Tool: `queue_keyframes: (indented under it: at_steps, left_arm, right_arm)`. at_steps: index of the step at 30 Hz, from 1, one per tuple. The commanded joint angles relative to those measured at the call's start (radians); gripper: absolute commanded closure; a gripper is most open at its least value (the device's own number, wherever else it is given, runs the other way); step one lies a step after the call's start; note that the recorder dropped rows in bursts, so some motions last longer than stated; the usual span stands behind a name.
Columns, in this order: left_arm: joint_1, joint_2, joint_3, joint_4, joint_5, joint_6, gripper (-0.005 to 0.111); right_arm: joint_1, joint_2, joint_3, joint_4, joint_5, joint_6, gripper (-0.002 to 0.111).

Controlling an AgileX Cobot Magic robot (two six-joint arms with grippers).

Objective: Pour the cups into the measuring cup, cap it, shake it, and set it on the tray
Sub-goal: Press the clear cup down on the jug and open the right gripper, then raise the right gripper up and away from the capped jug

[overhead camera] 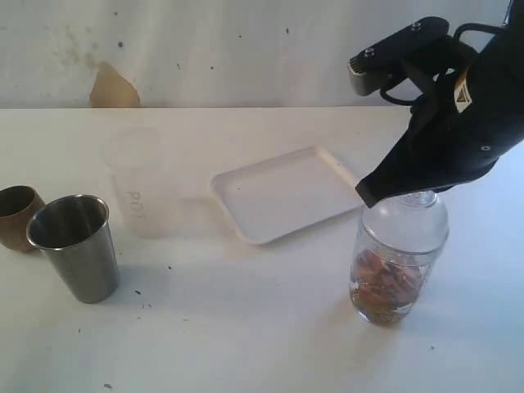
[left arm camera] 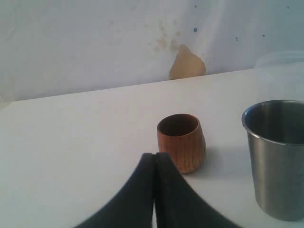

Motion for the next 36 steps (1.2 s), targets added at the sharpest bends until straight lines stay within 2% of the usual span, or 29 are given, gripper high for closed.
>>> queue_keyframes:
  at_steps: [1, 9, 17, 27, 36]
  left_arm:
    - [-0.004, -0.003, 0.005, 0.003, 0.000, -0.002, 0.107]
    - [-0.004, -0.003, 0.005, 0.003, 0.000, -0.002, 0.107]
    - [-0.004, -0.003, 0.005, 0.003, 0.000, -0.002, 0.107]
    - [-0.004, -0.003, 0.005, 0.003, 0.000, -0.002, 0.107]
    - [-0.004, -0.003, 0.005, 0.003, 0.000, -0.002, 0.107]
  right_arm:
    - [-0.008, 0.000, -0.003, -0.011, 0.020, 0.000, 0.108]
    - [-0.008, -0.033, -0.014, 0.011, 0.031, 0.000, 0.108]
    - [-0.008, -0.041, -0.029, 0.096, 0.127, -0.012, 0.108]
    - [-0.008, 0.008, -0.032, 0.081, 0.104, -0.012, 0.108]
    - [-0.008, -0.072, -0.085, 0.090, 0.113, -0.012, 0.108]
